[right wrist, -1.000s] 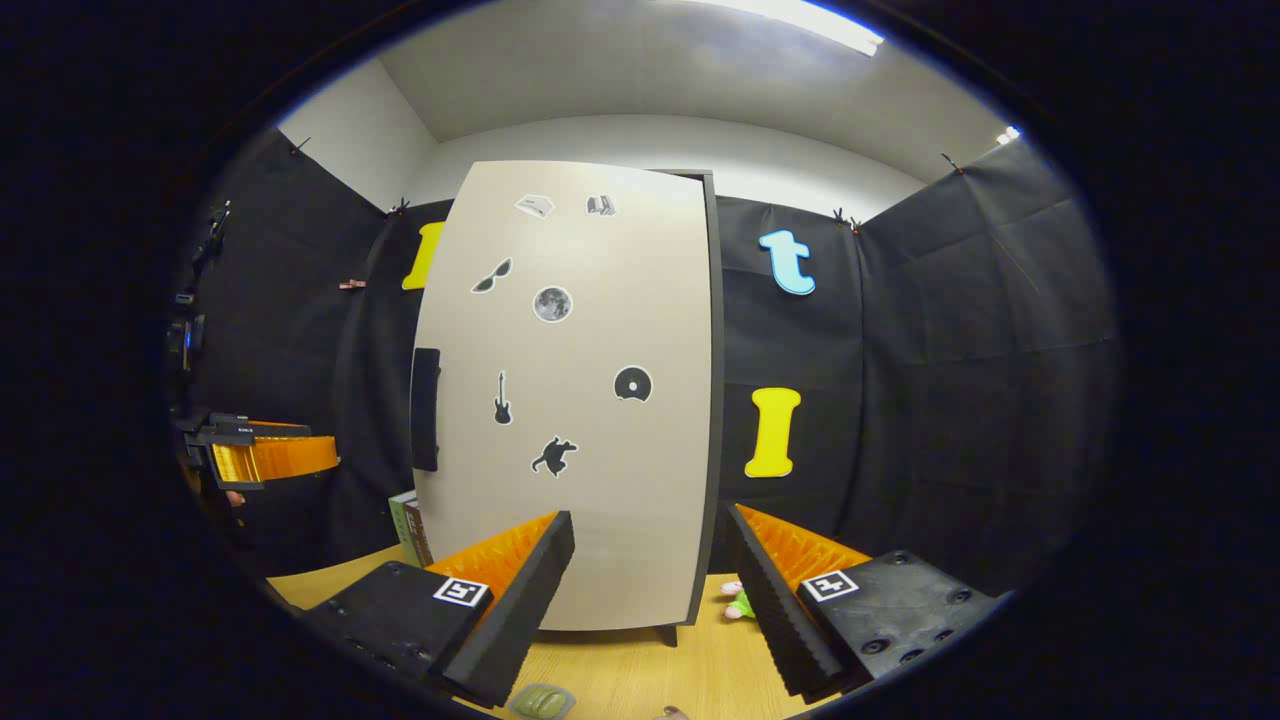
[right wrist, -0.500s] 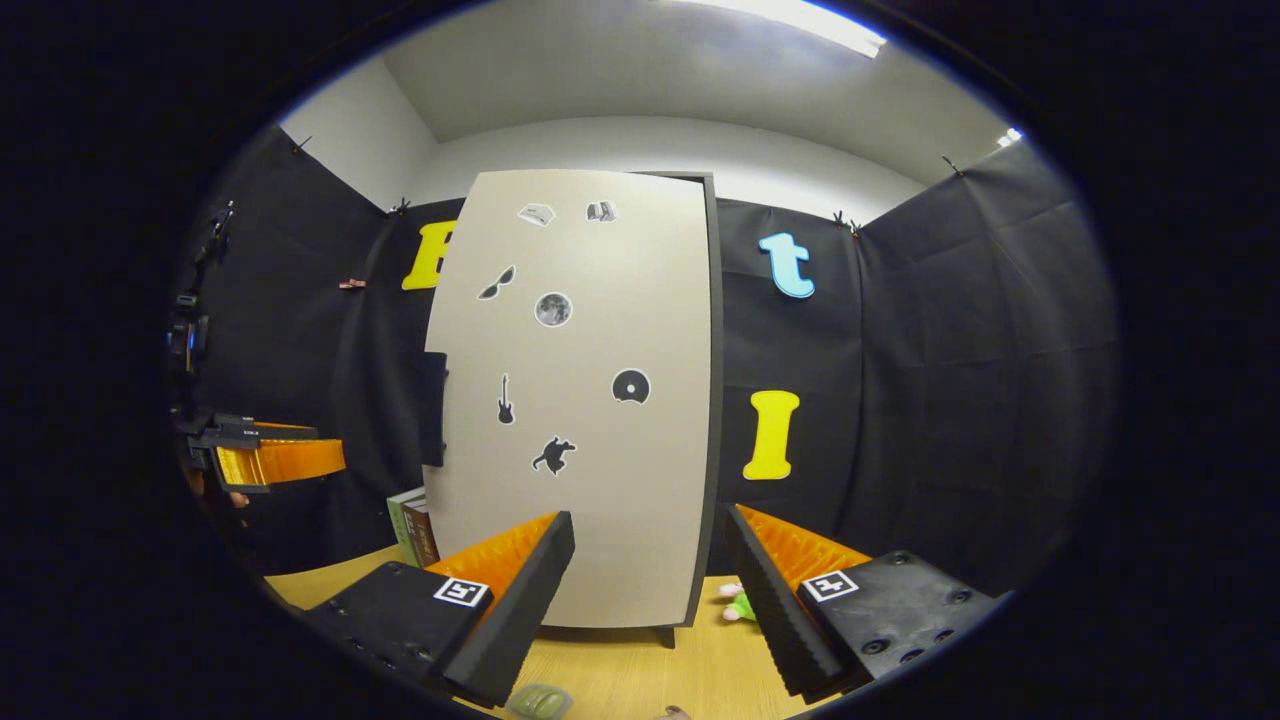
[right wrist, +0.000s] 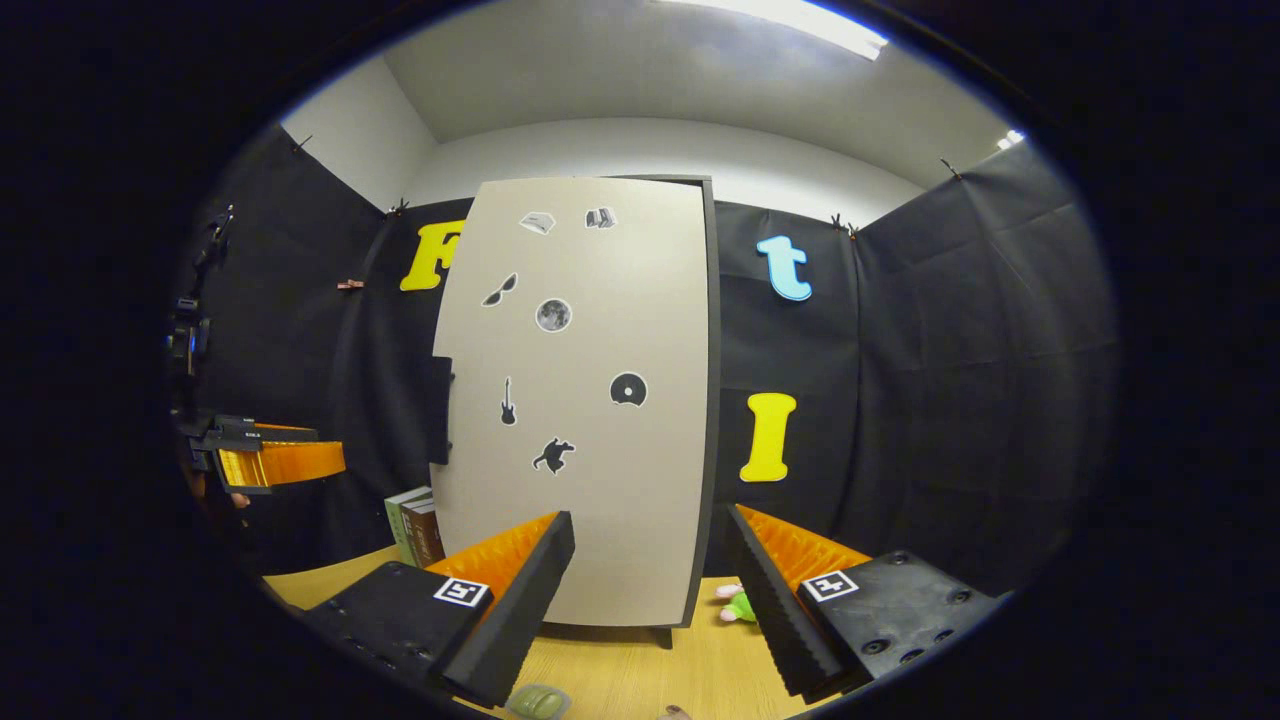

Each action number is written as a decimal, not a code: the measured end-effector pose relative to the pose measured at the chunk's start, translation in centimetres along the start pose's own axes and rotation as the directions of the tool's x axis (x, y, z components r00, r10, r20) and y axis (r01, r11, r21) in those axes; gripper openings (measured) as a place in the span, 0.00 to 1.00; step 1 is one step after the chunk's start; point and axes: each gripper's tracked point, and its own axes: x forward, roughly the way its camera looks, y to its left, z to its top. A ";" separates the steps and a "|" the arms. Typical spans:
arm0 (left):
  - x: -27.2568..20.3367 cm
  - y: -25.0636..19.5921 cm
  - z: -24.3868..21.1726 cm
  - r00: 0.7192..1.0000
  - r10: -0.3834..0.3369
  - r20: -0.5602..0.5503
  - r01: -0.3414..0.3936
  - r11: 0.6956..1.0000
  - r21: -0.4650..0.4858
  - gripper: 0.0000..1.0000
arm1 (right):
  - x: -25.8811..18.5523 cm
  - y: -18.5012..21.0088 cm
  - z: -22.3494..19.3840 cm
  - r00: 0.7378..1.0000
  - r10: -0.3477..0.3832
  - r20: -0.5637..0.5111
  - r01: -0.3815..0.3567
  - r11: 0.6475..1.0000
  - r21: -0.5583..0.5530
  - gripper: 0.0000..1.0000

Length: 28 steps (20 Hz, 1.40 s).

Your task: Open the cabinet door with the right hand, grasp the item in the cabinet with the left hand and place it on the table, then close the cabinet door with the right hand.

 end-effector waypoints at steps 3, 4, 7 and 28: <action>0.0 -0.1 0.0 1.000 -0.001 -0.003 0.001 1.000 0.005 0.95 | 0.0 -0.1 0.0 1.000 -0.002 0.000 0.002 1.000 -0.005 0.97; 0.0 -0.1 -0.1 1.000 -0.001 -0.001 0.001 1.000 0.004 0.95 | -0.1 0.0 0.0 1.000 -0.003 0.002 0.003 1.000 -0.006 0.97; -0.1 -0.1 0.0 1.000 -0.002 -0.001 0.002 1.000 0.006 0.95 | -0.1 0.1 0.2 1.000 0.005 0.004 -0.005 1.000 -0.005 0.97; 0.0 0.0 0.0 1.000 0.000 -0.001 0.000 0.999 0.041 0.95 | 0.0 0.8 0.7 1.000 0.016 0.021 -0.015 1.000 -0.026 0.97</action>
